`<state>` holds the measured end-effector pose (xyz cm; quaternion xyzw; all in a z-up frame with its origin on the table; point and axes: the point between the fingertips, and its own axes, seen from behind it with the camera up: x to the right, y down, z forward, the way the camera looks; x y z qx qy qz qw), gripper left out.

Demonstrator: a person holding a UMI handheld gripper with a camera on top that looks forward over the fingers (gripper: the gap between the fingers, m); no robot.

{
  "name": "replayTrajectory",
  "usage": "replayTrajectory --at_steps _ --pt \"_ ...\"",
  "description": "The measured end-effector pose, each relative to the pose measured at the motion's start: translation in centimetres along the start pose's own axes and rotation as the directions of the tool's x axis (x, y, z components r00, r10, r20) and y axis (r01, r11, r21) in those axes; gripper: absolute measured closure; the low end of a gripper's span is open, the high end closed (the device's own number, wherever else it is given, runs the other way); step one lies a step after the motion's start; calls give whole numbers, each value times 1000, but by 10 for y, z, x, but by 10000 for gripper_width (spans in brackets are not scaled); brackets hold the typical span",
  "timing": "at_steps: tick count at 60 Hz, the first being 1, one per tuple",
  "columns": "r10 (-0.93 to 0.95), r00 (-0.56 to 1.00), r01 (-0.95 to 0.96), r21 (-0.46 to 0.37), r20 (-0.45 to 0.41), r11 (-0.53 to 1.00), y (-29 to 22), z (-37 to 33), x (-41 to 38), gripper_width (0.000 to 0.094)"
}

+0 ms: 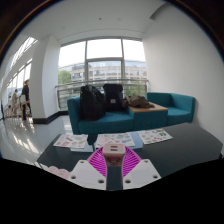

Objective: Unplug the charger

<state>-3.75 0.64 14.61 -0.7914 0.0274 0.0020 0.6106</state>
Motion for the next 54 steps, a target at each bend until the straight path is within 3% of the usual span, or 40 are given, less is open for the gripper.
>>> replayTrajectory --at_steps 13,23,36,44,48,54 --pt "11 999 -19 -199 -38 980 101 28 47 772" --pt "4 1000 -12 -261 -29 965 137 27 48 741" --pt "-35 999 35 -293 5 955 137 33 43 637" --pt "17 1000 -22 -345 -17 938 138 37 43 501" --pt "34 999 -39 -335 -23 941 129 33 42 493" --pt "36 999 -44 -294 -32 955 101 18 40 405"
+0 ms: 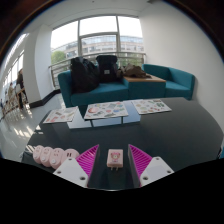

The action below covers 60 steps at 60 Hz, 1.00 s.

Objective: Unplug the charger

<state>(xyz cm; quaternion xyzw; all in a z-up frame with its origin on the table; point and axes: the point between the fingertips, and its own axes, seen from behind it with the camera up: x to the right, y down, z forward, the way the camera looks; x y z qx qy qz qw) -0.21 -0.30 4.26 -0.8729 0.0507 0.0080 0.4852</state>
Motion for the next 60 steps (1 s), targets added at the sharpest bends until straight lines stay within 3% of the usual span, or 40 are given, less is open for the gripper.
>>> replayTrajectory --at_steps 5,13,21,34,60 --pt "-13 1000 13 56 1 998 -25 -30 -4 380" --pt "-18 1000 16 164 10 986 -66 -94 -15 240" --pt "-34 999 30 240 13 970 -76 -156 -27 190" --pt "-51 997 35 248 56 968 -54 -218 -39 187" --pt "-107 994 97 233 27 968 -12 -268 -26 186"
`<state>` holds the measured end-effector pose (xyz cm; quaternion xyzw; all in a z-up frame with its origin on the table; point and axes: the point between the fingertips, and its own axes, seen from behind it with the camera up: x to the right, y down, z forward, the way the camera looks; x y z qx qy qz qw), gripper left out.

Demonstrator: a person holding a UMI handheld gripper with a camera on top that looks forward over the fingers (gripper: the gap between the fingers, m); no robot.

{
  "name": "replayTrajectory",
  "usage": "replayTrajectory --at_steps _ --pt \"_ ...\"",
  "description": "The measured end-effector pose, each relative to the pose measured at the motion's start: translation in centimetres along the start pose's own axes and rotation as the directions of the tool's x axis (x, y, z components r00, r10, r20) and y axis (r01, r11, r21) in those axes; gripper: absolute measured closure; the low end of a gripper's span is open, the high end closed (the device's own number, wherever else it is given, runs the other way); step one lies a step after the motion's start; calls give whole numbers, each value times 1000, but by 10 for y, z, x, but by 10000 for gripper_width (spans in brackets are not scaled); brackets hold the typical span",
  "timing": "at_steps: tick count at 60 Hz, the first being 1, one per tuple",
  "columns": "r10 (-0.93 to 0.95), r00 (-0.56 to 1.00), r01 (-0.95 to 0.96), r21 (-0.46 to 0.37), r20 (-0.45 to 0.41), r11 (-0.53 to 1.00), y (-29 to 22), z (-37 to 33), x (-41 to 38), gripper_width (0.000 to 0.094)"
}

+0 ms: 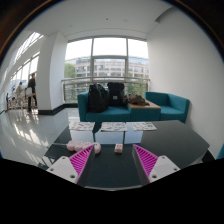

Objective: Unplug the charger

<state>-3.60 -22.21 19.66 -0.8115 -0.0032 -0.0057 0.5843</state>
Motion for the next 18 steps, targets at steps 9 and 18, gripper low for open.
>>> replayTrajectory --at_steps 9,18 --pt "21 1000 -21 -7 10 1000 1 -2 -1 187" --pt "26 1000 -25 -14 4 1000 4 -3 0 187"
